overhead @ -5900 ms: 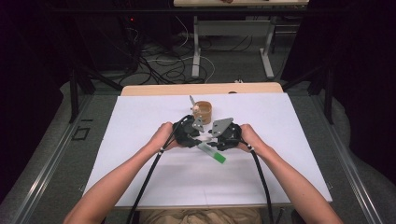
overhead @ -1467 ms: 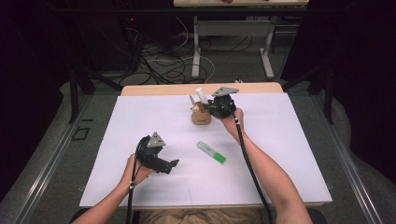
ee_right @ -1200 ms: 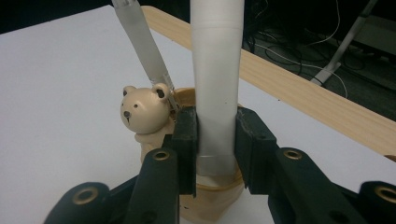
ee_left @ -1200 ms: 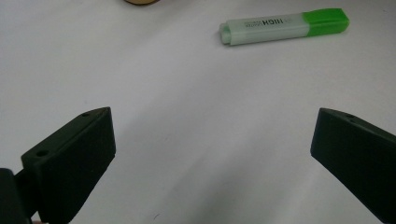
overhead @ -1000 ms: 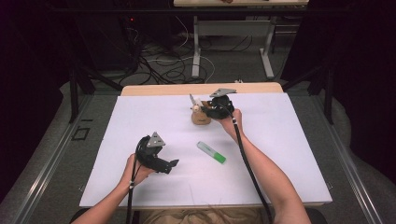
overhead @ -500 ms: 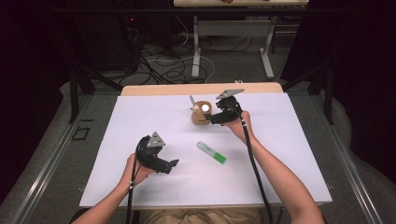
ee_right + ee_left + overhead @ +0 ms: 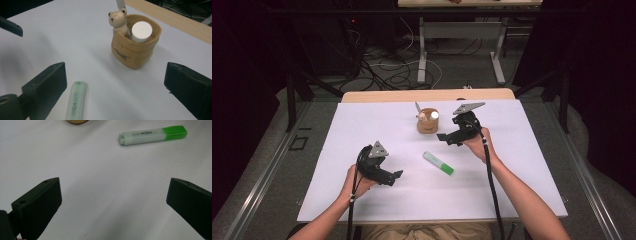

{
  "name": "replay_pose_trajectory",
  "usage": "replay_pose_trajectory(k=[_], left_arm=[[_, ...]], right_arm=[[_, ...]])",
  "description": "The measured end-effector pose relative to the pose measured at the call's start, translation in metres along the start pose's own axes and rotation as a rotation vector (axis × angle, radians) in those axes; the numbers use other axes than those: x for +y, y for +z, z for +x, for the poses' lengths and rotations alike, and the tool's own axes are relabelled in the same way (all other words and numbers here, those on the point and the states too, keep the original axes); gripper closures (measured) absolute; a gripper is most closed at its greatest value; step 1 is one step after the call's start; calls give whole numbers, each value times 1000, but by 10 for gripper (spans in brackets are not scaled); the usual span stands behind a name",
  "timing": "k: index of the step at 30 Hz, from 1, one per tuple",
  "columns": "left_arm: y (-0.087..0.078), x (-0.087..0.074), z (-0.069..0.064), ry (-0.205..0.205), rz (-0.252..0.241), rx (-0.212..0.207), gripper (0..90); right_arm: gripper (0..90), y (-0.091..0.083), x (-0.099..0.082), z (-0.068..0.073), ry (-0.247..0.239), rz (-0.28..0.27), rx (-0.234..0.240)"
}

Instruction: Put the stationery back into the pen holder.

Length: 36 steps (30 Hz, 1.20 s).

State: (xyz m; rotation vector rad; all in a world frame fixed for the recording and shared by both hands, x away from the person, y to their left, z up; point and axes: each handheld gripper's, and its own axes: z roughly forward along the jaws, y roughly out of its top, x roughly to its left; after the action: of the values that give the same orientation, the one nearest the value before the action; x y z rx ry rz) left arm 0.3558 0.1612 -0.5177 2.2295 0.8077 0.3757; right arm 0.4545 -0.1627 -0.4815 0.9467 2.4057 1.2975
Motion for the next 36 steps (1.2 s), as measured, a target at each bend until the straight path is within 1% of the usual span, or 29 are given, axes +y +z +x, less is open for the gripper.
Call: replay_pose_trajectory(k=[1, 2, 3, 4, 5, 6, 9, 10, 11, 14, 15, 16, 17, 18, 20, 21, 22, 24, 25, 27, 28, 29, 30, 31, 32, 33, 34, 35, 36], left_arm=[[-1, 0, 1, 3, 13, -9, 2], [0, 0, 0, 4, 3, 2, 2], [0, 0, 0, 6, 5, 2, 2], [-1, 0, 0, 6, 10, -4, 2], [-1, 0, 0, 7, 16, -9, 2], [-1, 0, 0, 7, 16, -9, 2], [-1, 1, 0, 9, 16, -10, 2], [0, 0, 0, 12, 5, 0, 2], [0, 0, -1, 6, 5, -3, 2], [0, 0, -1, 8, 4, -5, 2], [0, 0, -1, 8, 5, -5, 2], [0, 0, -1, 8, 4, -5, 2], [0, 0, 0, 8, 5, -5, 2], [1, 0, 0, 8, 4, -4, 2], [0, 0, -1, 5, 7, -6, 2], [-1, 1, 0, 9, 22, -14, 2], [-1, 1, 0, 11, 19, -11, 2], [-1, 1, 0, 6, 19, -14, 2], [0, 0, -1, 4, 6, -5, 2], [-1, 0, 0, 9, 15, -10, 2], [-2, 1, 0, 14, 22, -13, 2], [-2, 1, -1, 10, 20, -12, 2], [-2, 1, -1, 9, 19, -12, 2], [-2, 1, -1, 11, 18, -11, 2], [-2, 1, -1, 10, 18, -11, 2], [-2, 1, -1, 10, 19, -11, 2], [-2, 1, -1, 11, 20, -11, 2], [-2, 1, -1, 14, 20, -10, 2], [-2, 1, -1, 14, 20, -10, 2]], right_arm=[[28, -2, -2, 1, -3, 2, 9], [23, -3, -5, 2, 2, 4, 9], [20, -6, -7, 3, -4, 15, 8], [17, -7, -9, 4, -3, 12, 12], [16, -10, -11, 5, 4, 27, 15], [13, -11, -14, 6, 2, 19, 19], [7, -17, -19, 9, 6, 30, 21], [2, -18, -21, 9, 5, 35, 23], [0, -20, -24, 10, 6, 42, 22], [0, -24, -30, 14, 9, 62, 17], [0, -25, -32, 15, 12, 61, 26], [0, -25, -35, 16, 11, 47, 29], [0, -28, -36, 17, 10, 67, 27], [0, -28, -38, 18, 12, 60, 27], [0, -30, -41, 20, 18, 60, 26], [0, -32, -42, 21, 15, 78, 29], [0, -32, -44, 23, 16, 60, 27], [0, -34, -47, 26, 20, 74, 25], [0, -34, -49, 28, 24, 71, 19], [0, -35, -52, 30, 21, 93, 18], [0, -35, -54, 32, 25, 86, 12], [0, -36, -54, 33, 39, 102, 19], [0, -34, -56, 35, 37, 68, 16], [0, -35, -57, 36, 48, 79, 17], [0, -37, -57, 37, 43, 95, 13], [0, -38, -57, 38, 50, 115, 15], [0, -37, -59, 40, 59, 97, 11], [0, -36, -60, 41, 48, 104, 1], [3, -36, -61, 43, 50, 102, -8]])
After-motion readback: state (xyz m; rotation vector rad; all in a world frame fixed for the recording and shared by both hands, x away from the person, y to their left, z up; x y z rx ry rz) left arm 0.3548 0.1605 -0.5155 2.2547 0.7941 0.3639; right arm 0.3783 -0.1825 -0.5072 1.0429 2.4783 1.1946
